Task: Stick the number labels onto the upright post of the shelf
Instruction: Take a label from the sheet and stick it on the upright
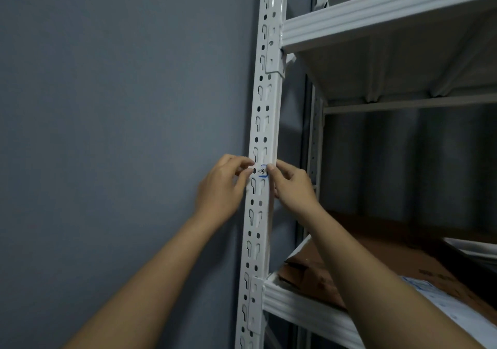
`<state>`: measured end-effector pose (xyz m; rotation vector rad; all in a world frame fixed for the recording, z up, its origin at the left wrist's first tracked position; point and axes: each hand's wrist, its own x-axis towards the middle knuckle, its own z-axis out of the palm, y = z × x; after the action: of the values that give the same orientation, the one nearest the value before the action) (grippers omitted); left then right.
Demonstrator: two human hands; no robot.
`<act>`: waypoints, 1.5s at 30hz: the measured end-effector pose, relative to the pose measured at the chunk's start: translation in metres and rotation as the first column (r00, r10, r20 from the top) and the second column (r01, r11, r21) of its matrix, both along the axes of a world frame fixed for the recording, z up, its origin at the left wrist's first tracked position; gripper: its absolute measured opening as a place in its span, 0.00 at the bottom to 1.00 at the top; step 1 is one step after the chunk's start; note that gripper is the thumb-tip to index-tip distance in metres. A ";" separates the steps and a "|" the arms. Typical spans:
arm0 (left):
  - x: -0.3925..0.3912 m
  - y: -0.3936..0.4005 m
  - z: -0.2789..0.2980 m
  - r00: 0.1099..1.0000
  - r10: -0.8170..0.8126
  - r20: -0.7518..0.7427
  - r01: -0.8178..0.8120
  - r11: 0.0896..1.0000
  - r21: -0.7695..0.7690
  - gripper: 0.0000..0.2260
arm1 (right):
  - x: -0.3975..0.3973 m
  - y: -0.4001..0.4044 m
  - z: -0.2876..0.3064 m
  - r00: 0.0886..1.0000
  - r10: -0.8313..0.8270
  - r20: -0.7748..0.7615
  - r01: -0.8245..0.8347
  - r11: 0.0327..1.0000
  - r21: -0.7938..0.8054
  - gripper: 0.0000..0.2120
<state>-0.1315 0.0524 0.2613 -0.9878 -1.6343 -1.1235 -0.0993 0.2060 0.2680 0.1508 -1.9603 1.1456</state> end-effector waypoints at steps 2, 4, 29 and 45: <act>0.005 0.002 0.003 0.999 -0.013 0.038 0.012 1.000 0.022 0.07 | 0.000 0.002 -0.001 1.000 0.028 0.008 -0.028 1.000 -0.007 0.22; 0.010 0.005 0.006 0.998 -0.005 0.066 0.003 1.000 0.024 0.08 | 0.002 0.003 0.000 0.999 0.037 0.020 -0.037 0.999 -0.008 0.22; 0.010 0.030 0.002 0.945 0.316 -0.079 -0.310 0.947 0.084 0.06 | 0.008 0.003 -0.002 1.000 -0.027 -0.011 0.028 0.996 0.085 0.11; 0.015 0.030 0.019 0.866 0.446 -0.225 -0.475 0.874 -0.100 0.08 | 0.011 -0.003 -0.003 0.995 -0.096 0.027 0.094 0.992 0.085 0.23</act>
<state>-0.1164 0.0825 0.2800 -0.7142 -1.6920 -0.5649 -0.0882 0.2029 0.2655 0.0831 -2.0219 1.0104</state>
